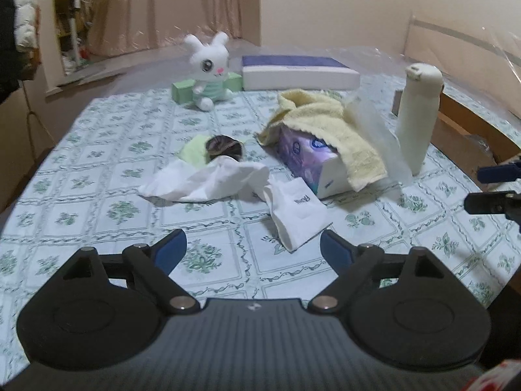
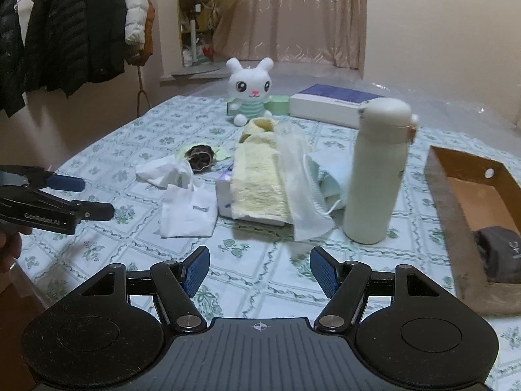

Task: Organize soft objects
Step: 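Grasp the white cloth with the left tool, then grasp the purple velvet scrunchie with the right tool while the left tool holds the white cloth, then carry the white cloth with the left tool while the right tool carries the purple scrunchie toward the box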

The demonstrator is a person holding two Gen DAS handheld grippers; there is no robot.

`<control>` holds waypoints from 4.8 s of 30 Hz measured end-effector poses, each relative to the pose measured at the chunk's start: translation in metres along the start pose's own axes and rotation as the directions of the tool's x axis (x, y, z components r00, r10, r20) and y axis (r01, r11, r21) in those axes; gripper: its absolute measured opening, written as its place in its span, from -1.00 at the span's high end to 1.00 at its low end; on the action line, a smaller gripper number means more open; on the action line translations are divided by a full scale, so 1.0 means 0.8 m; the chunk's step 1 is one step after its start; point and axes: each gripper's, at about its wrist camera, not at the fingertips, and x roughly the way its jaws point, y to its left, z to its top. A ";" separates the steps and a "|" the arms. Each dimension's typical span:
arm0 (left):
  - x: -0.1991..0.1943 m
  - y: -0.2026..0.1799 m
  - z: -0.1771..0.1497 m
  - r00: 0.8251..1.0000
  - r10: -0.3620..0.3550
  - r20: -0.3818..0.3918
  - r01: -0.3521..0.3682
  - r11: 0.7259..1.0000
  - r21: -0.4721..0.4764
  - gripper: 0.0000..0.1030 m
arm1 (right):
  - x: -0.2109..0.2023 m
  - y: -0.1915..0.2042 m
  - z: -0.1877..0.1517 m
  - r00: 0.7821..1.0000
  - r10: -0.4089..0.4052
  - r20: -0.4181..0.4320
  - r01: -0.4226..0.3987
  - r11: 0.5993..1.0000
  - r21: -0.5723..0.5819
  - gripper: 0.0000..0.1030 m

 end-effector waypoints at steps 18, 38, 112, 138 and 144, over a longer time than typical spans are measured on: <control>0.145 -0.008 0.021 0.980 -0.167 -0.105 0.168 0.986 -0.004 0.87 | 0.098 -0.008 0.001 0.996 0.018 -0.093 -0.019 1.000 -0.003 -0.32; 0.154 0.113 0.050 0.998 -0.037 -0.046 0.048 0.962 0.270 0.18 | 0.137 0.049 0.011 0.991 0.091 -0.099 -0.098 0.993 -0.059 -0.32; 0.041 0.106 0.037 0.998 0.036 0.059 -0.018 0.960 -0.279 0.94 | 0.197 0.126 0.106 0.999 0.041 0.026 -0.038 0.992 -0.120 0.85; -0.065 -0.188 0.051 0.963 -0.255 0.087 0.262 0.962 -0.077 0.94 | -0.077 -0.068 -0.018 0.980 -0.189 0.060 0.180 0.975 0.130 0.85; -0.038 -0.279 0.089 0.932 -0.351 0.092 0.354 0.935 -0.015 0.94 | -0.123 -0.156 -0.029 0.947 -0.312 0.081 0.289 0.932 0.219 0.85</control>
